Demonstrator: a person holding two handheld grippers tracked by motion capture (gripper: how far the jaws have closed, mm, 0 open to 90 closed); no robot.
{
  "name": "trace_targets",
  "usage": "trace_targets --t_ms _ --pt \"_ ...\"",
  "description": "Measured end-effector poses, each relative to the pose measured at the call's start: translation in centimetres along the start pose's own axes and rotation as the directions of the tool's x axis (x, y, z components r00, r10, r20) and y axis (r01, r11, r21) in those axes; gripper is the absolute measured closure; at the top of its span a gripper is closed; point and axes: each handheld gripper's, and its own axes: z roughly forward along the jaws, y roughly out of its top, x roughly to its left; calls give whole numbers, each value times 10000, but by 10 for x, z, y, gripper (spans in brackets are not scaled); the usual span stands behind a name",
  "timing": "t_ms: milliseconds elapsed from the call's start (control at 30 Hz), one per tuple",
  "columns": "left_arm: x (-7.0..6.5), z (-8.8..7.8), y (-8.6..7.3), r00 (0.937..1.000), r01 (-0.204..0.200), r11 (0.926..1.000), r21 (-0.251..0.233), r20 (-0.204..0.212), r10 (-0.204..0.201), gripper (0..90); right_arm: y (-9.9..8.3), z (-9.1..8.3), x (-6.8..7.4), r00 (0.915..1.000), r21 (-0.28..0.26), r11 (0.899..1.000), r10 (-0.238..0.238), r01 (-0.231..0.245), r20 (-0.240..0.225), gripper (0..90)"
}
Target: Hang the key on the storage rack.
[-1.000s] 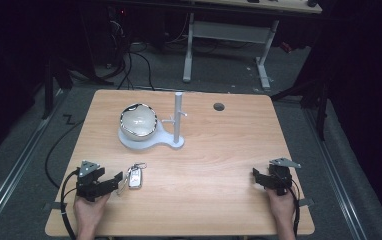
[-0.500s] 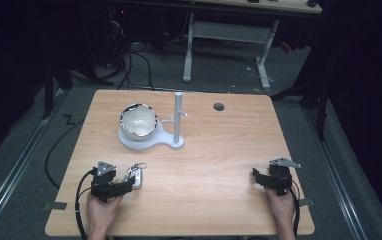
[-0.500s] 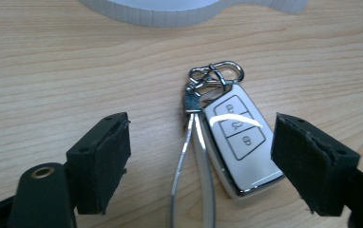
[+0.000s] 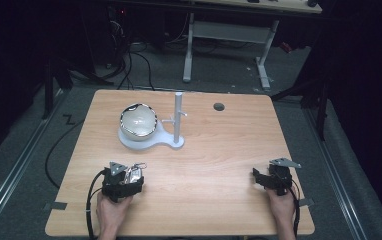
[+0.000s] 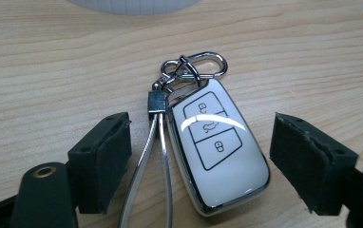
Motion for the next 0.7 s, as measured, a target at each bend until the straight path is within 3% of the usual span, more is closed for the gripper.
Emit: trace_targets --t_ms 300,700 --pt "-1 2 1 9996 -41 9999 145 -277 45 322 0 0 0 10000 0 10000 -11 11 -2 279" --pt "2 1 2 9996 -226 9996 142 -171 228 431 0 0 0 10000 -3 10000 -11 11 -2 279"
